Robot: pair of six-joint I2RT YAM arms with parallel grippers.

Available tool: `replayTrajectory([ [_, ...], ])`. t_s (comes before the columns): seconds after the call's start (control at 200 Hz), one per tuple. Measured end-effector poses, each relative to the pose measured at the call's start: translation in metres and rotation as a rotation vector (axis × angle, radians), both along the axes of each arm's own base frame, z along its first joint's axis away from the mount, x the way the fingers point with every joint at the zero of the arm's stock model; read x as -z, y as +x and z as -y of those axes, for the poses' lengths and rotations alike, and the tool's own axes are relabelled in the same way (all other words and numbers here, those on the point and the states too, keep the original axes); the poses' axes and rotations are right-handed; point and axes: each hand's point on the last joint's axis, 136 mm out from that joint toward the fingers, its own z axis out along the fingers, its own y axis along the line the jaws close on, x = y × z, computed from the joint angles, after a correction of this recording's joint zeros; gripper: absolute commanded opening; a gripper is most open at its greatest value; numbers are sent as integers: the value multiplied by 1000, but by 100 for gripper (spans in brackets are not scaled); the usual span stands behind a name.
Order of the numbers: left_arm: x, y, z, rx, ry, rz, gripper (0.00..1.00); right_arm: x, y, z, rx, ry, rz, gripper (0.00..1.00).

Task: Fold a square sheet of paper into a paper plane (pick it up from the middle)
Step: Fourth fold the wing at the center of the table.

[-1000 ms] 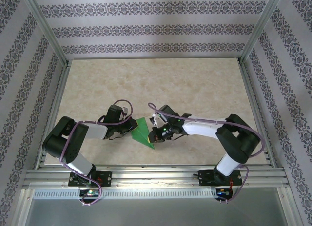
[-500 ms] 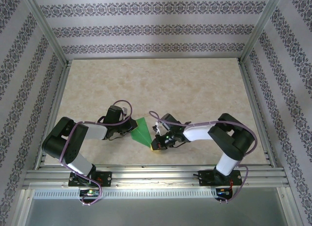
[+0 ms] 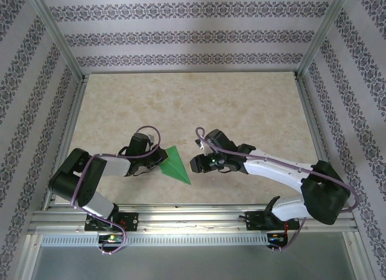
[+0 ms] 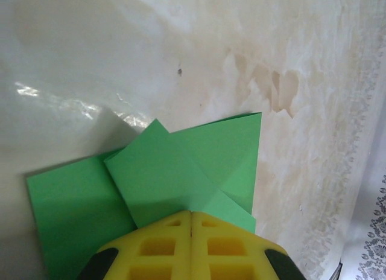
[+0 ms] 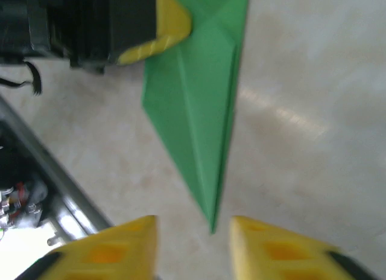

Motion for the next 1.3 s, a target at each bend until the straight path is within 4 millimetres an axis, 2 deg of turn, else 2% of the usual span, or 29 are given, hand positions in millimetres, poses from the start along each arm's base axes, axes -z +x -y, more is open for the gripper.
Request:
replayTrajectory([
  [0.17, 0, 0, -3, -15, 10, 1, 5, 0, 26, 24, 92, -127, 136, 78],
  [0.18, 0, 0, -3, -16, 10, 1, 5, -1, 27, 25, 95, -132, 143, 81],
  [0.195, 0, -1, -3, -18, 10, 0, 5, -1, 29, 27, 108, -136, 149, 95],
  [0.205, 0, -1, -4, -19, 11, -1, 5, -2, 30, 28, 109, -141, 158, 97],
  [0.375, 0, -3, -7, -34, 19, -10, 5, -12, 51, 47, 268, -100, 203, 98],
  [0.45, 0, -3, -8, -43, 22, -15, 5, -7, 59, 58, 347, -23, 149, 98],
  [0.55, 0, -4, -9, -50, 23, -23, 5, 12, 61, 67, 429, 66, -4, 89],
  [0.595, 1, -4, -10, -56, 24, -26, 5, 19, 57, 64, 434, 91, -72, 86],
  [0.774, 1, -5, -13, -87, 24, -48, 5, 29, 15, 29, 377, 175, -269, 74],
  [0.869, 1, -5, -13, -102, 18, -58, 5, 37, -3, 19, 368, 182, -344, 65],
  [0.934, 1, -5, -13, -108, 14, -64, 5, 42, -12, 14, 376, 185, -387, 62],
  [1.004, 2, -5, -13, -115, 9, -71, 5, 48, -19, 10, 390, 189, -424, 56],
  [1.299, 2, -2, -12, -122, -4, -76, 5, 70, -28, -10, 413, 202, -543, 43],
])
